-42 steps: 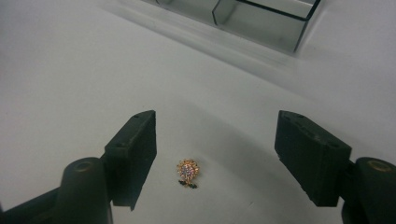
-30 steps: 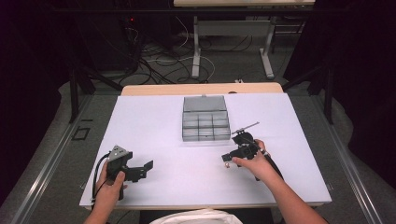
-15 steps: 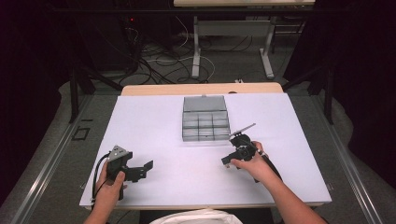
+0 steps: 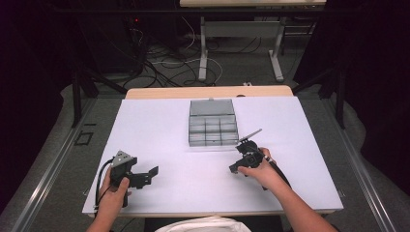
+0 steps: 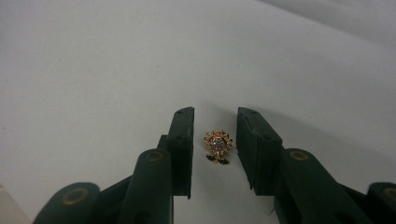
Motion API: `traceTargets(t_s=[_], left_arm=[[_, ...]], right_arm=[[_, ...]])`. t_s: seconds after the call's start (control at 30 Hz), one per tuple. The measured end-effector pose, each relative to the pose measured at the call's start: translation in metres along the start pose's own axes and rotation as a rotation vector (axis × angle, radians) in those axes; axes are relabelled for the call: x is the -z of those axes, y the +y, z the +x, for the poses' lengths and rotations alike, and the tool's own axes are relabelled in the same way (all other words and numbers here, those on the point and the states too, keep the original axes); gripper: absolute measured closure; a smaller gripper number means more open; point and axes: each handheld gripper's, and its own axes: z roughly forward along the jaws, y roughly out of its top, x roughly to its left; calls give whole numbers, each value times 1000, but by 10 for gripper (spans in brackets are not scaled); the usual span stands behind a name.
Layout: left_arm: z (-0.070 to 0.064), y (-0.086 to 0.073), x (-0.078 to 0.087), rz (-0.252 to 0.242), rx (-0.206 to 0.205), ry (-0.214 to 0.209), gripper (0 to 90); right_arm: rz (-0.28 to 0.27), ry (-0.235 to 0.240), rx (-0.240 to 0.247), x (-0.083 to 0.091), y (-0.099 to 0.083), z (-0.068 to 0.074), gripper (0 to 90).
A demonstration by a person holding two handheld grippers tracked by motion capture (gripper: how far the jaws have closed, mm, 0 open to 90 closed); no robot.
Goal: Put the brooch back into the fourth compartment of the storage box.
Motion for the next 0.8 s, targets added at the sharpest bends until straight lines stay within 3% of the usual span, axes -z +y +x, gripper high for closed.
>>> traceTargets(t_s=[0.4, 0.47, 0.8], left_arm=[[0, 0, 0, 1, -1, 0, 36], [0, 0, 0, 0, -1, 0, 36], [0, 0, 0, -1, -1, -1, 36]], right_arm=[[9, -13, 1, -1, 0, 1, 731], [2, -14, -17, -2, 0, 2, 747], [9, -14, 1, -1, 0, 0, 773]])
